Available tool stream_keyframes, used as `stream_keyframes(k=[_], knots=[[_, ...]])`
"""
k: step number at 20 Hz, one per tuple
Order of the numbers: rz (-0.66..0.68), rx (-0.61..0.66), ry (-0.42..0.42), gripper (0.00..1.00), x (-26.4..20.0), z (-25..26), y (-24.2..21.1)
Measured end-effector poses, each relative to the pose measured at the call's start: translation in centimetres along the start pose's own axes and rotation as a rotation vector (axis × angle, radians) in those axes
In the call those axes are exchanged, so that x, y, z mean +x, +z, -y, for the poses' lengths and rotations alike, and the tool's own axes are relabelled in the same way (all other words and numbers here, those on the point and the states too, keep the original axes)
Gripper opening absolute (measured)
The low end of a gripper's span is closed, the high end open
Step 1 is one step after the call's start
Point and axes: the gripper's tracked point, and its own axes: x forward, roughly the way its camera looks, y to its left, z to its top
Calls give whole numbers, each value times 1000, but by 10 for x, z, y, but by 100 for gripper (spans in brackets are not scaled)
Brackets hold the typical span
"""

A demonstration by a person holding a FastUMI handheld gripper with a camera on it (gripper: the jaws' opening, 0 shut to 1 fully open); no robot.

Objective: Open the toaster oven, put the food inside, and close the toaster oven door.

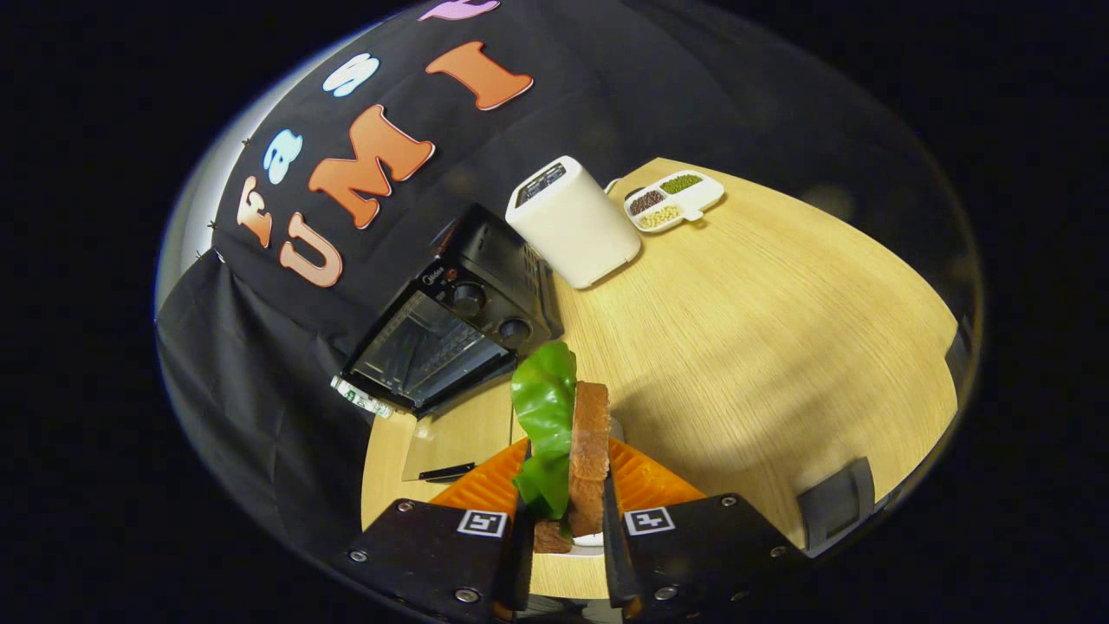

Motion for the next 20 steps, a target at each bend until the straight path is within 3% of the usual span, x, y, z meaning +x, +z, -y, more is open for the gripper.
stream_keyframes(k=[7,14,20], knots=[[103,-41,106,35,-6,-66,16],[87,-5,245,35,34,-144,-6],[80,24,301,35,74,-190,-15]])
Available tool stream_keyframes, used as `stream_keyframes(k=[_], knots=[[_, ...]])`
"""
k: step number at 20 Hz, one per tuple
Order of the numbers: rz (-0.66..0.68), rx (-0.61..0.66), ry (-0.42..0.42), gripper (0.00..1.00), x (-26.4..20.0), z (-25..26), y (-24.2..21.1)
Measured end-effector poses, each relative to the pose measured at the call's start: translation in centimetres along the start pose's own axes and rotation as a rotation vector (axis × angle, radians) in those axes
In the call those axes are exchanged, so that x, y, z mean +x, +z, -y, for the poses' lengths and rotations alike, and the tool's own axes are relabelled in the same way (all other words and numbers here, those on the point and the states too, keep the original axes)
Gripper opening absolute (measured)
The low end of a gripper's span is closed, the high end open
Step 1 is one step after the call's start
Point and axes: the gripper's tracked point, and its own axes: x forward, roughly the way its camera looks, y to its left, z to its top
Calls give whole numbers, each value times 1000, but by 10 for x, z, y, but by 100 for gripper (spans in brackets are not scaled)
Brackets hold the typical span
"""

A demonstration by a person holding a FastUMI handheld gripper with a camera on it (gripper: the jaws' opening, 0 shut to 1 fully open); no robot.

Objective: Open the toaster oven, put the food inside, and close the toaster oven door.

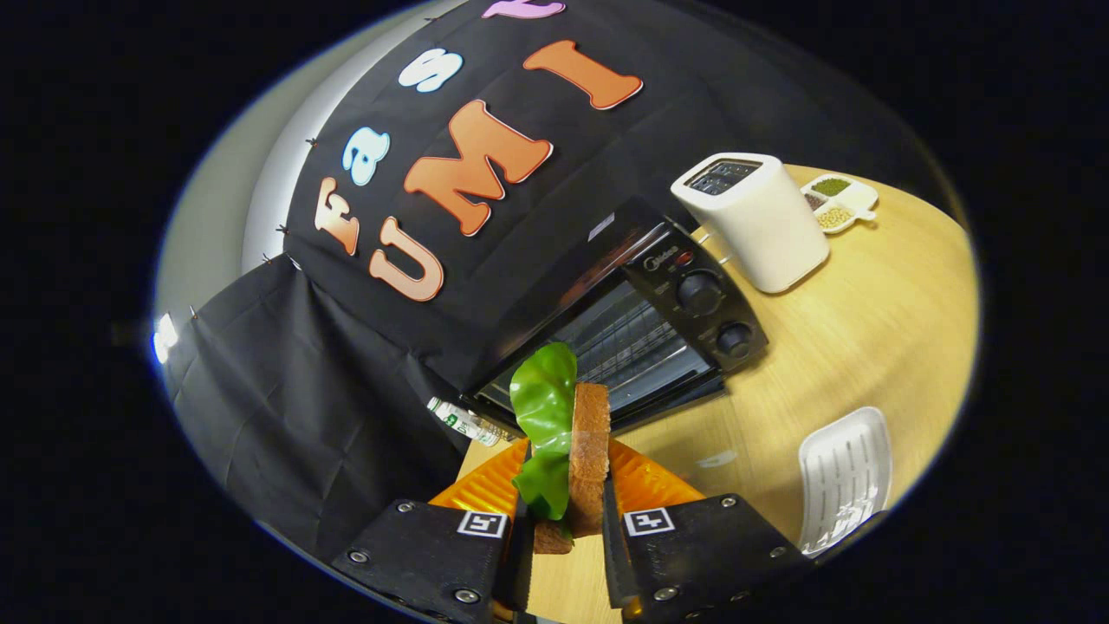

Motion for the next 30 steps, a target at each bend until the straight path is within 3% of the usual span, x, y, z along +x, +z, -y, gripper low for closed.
stream_keyframes(k=[17,24,30], knots=[[185,216,51,35,104,-3,10],[271,301,38,35,134,10,28],[330,283,-6,35,157,18,36]])
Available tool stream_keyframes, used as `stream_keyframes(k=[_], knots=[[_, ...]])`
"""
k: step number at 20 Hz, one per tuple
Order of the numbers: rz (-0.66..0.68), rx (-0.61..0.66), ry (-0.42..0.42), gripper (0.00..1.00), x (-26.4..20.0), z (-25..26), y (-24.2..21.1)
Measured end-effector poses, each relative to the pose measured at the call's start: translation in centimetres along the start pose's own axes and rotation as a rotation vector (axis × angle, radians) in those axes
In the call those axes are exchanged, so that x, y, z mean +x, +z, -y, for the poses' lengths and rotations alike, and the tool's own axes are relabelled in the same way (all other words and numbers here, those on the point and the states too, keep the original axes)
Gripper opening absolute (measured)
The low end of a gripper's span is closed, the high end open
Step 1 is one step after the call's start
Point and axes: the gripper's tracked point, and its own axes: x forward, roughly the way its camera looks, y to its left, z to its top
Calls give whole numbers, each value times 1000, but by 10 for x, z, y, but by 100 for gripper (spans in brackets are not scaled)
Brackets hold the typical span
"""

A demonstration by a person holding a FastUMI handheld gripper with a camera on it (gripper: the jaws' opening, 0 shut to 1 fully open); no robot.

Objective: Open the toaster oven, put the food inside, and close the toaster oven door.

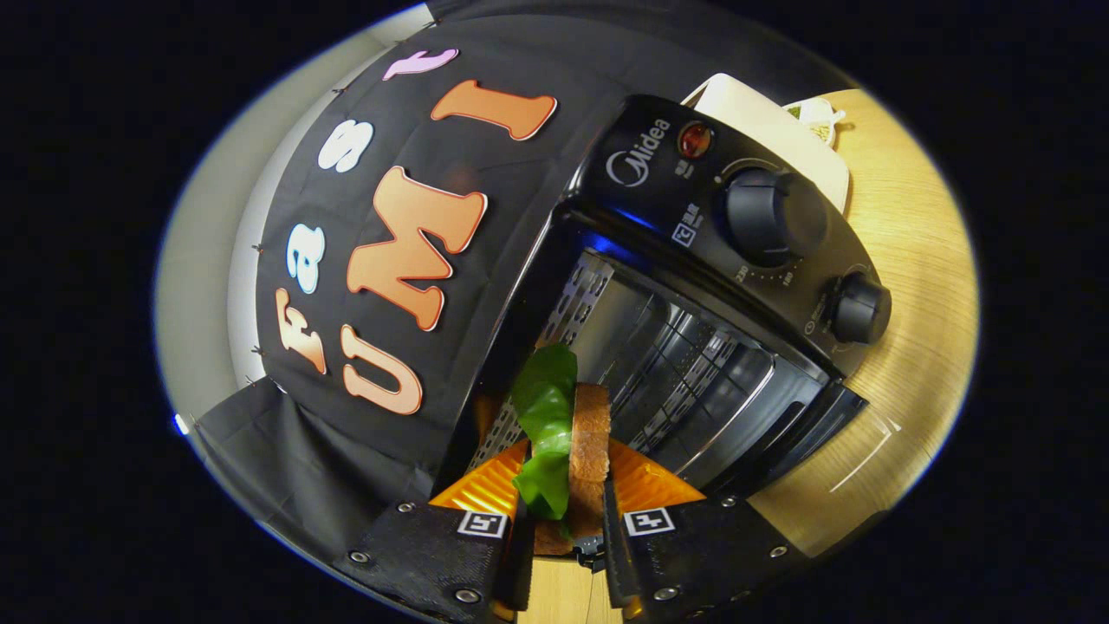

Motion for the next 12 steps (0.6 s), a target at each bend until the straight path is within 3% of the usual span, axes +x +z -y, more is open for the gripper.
stream_keyframes(k=[5,9,12], knots=[[34,-31,-26,35,9,7,-7],[80,-202,-67,35,9,6,-5],[118,-376,-132,42,7,10,3]])
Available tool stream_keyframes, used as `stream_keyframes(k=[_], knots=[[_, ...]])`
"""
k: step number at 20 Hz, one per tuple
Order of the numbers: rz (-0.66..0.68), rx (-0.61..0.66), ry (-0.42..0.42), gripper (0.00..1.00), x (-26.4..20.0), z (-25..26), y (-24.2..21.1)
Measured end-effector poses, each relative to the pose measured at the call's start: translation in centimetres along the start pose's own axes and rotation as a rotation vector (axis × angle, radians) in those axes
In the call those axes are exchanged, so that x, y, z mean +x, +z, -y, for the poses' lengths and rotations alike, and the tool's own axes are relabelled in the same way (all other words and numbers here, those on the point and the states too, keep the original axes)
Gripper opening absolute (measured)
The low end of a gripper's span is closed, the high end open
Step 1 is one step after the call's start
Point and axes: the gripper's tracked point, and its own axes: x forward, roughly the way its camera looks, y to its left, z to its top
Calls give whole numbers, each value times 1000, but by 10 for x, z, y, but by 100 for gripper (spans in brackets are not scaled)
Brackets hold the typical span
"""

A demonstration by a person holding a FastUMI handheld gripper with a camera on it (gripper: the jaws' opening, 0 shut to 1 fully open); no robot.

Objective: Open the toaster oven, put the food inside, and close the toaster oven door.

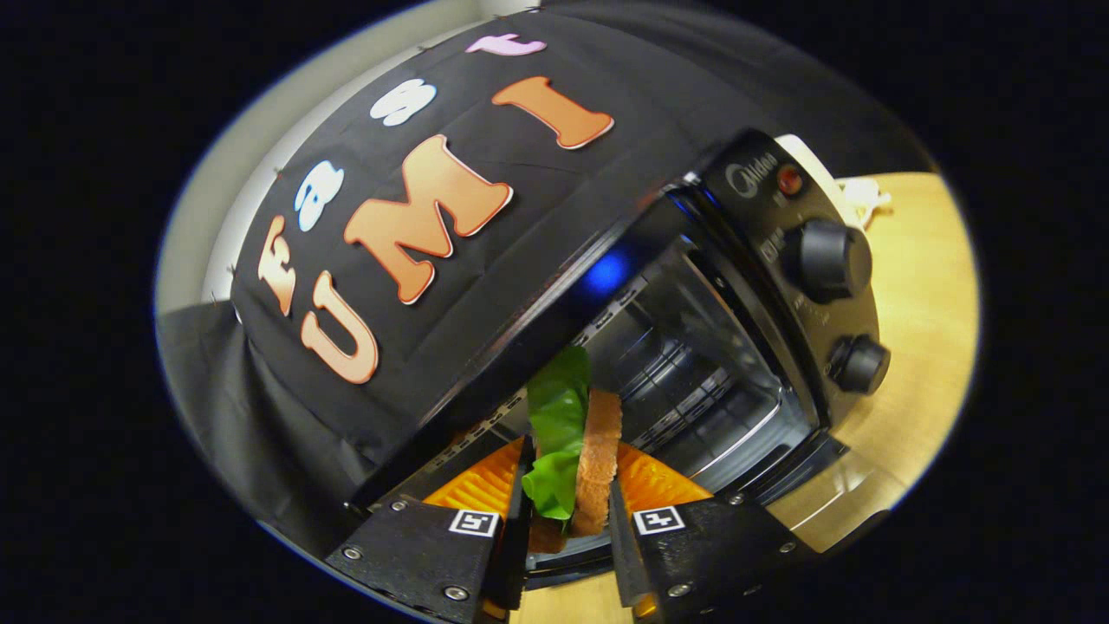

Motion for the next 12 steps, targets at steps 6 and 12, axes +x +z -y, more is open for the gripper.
stream_keyframes(k=[6,12], knots=[[21,-287,-60,65,-6,3,9],[16,-416,-111,78,-25,22,20]])
